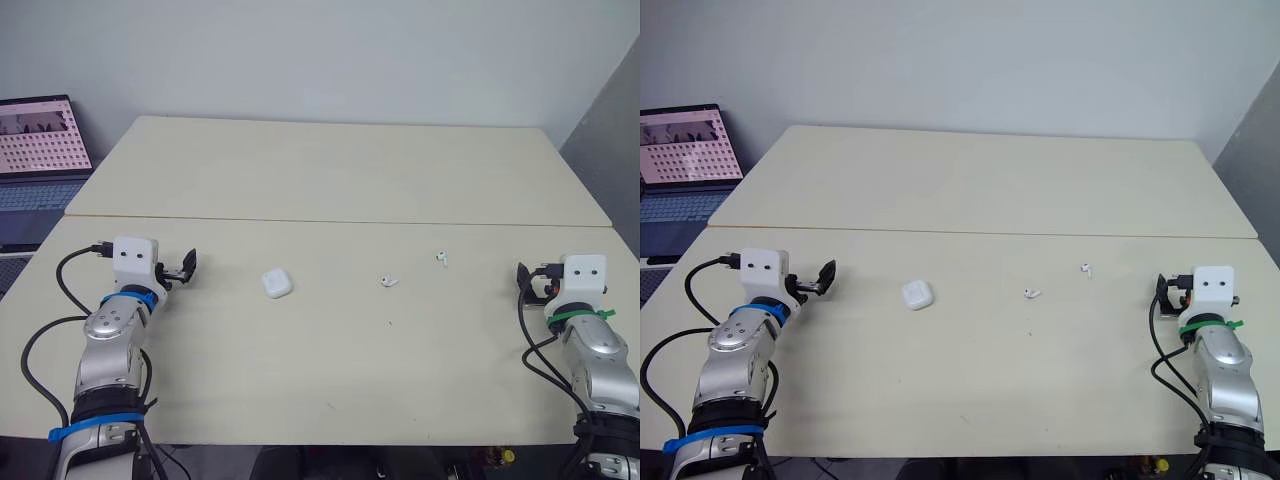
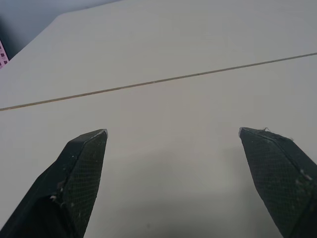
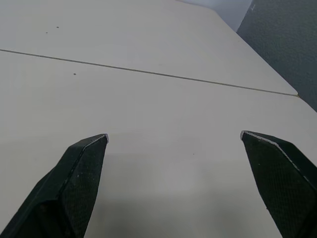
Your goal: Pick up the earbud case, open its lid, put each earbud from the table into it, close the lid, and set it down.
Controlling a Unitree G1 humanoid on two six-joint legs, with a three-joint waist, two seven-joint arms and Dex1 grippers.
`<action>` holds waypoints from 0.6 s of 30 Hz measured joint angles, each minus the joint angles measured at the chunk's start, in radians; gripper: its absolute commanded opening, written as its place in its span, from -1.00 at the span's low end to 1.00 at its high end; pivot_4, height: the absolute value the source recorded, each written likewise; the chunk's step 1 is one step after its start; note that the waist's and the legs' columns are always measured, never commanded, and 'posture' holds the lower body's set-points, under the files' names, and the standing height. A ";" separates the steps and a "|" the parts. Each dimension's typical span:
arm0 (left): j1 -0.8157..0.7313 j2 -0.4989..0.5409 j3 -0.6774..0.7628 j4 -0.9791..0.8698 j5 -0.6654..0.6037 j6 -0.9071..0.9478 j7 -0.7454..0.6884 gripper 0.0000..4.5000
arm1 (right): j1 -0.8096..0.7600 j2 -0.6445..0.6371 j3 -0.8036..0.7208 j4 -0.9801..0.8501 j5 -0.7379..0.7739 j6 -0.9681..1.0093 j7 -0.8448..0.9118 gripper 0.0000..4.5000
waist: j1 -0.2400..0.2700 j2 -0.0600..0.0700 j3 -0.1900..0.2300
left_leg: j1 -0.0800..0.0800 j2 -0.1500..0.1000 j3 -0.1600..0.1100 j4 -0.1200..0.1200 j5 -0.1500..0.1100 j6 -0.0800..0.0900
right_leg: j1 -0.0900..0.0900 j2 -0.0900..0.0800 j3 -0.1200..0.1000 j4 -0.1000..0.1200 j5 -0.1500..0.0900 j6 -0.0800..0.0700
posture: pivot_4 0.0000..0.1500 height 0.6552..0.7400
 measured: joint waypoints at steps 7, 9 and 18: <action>-0.004 -0.005 0.005 0.010 -0.015 -0.011 -0.004 0.99 | -0.005 0.000 0.000 0.001 0.000 0.001 0.001 1.00 | 0.000 0.000 0.000 | 0.000 0.000 0.000 0.000 0.000 0.000 | 0.000 0.000 0.000 0.000 0.000 0.000 | 1.00 1.00; -0.005 -0.006 0.006 0.014 -0.020 -0.016 -0.005 0.99 | -0.005 0.000 0.000 0.001 0.000 0.001 0.001 1.00 | 0.000 0.000 0.000 | 0.000 0.000 0.000 0.000 0.000 0.000 | 0.000 0.000 0.000 0.000 0.000 0.000 | 1.00 1.00; -0.022 -0.005 0.006 0.028 -0.025 -0.022 -0.024 0.99 | -0.005 0.000 0.000 0.001 -0.001 0.001 0.000 1.00 | 0.000 0.000 0.000 | 0.000 0.000 0.000 0.000 0.000 0.000 | 0.000 0.000 0.000 0.000 0.000 0.000 | 1.00 1.00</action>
